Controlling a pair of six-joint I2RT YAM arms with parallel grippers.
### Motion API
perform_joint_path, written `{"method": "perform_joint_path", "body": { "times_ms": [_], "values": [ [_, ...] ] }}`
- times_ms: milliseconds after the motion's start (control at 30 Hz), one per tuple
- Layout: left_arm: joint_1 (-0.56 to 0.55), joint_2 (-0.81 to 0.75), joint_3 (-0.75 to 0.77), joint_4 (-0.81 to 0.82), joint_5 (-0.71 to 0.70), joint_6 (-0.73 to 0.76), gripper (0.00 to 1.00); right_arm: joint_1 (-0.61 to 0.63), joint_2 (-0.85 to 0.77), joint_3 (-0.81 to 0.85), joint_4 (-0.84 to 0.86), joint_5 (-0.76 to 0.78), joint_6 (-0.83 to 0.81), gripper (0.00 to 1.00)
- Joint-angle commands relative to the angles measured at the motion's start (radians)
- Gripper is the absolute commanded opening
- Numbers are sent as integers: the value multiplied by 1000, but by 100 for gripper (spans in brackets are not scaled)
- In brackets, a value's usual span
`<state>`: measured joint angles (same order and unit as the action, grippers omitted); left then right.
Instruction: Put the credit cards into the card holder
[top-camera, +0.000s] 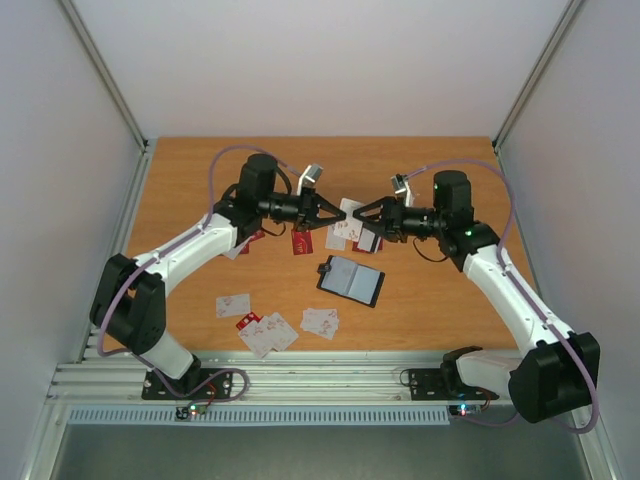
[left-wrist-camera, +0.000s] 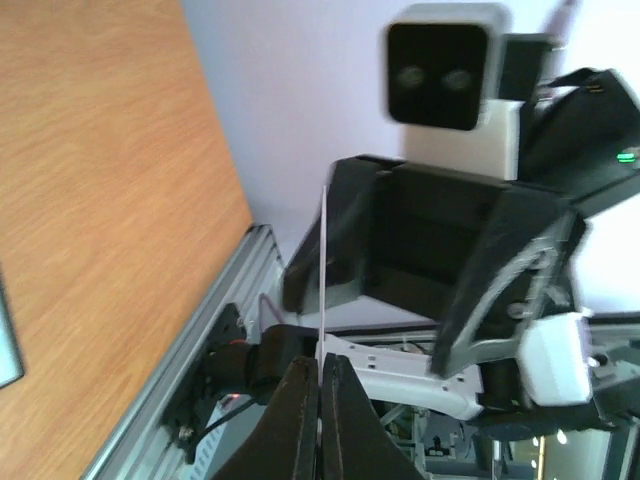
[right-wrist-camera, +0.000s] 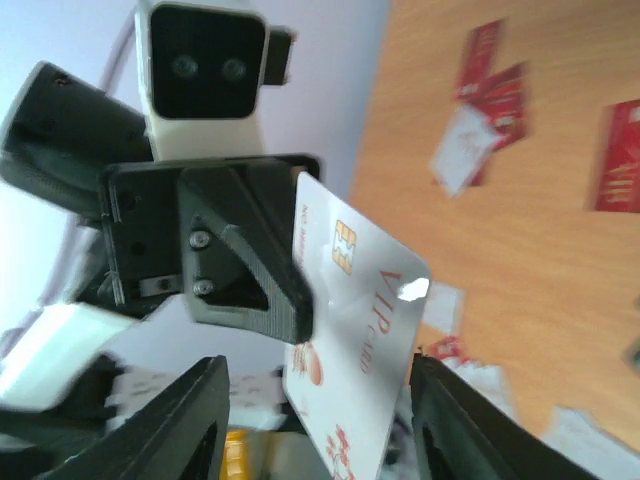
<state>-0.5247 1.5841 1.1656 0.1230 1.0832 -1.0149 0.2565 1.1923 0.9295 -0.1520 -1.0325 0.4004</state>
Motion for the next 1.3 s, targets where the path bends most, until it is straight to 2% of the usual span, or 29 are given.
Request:
{"method": "perform_joint_path", "body": {
  "times_ms": [0,133,267,433,867,1267],
  "values": [
    [3,-11,49,-349,-90,228,0,0,6,110,-597,317,-337,52],
    [-30,43,105,-696,-191,544,0,-4,9,87,-783,529,-384,49],
    [-44,122,105,-780,-185,677,0,-3,-9,11,-818,583,-342,47],
    [-78,256,163,-871,-147,793,0,-3,8,-75,-782,551,-302,44],
    [-100,462,299,-912,-203,813,0,-6,131,-167,-605,474,-262,35],
    [-106,589,436,-1033,-256,896,0,-32,243,-172,-527,417,-276,32]
  ]
}}
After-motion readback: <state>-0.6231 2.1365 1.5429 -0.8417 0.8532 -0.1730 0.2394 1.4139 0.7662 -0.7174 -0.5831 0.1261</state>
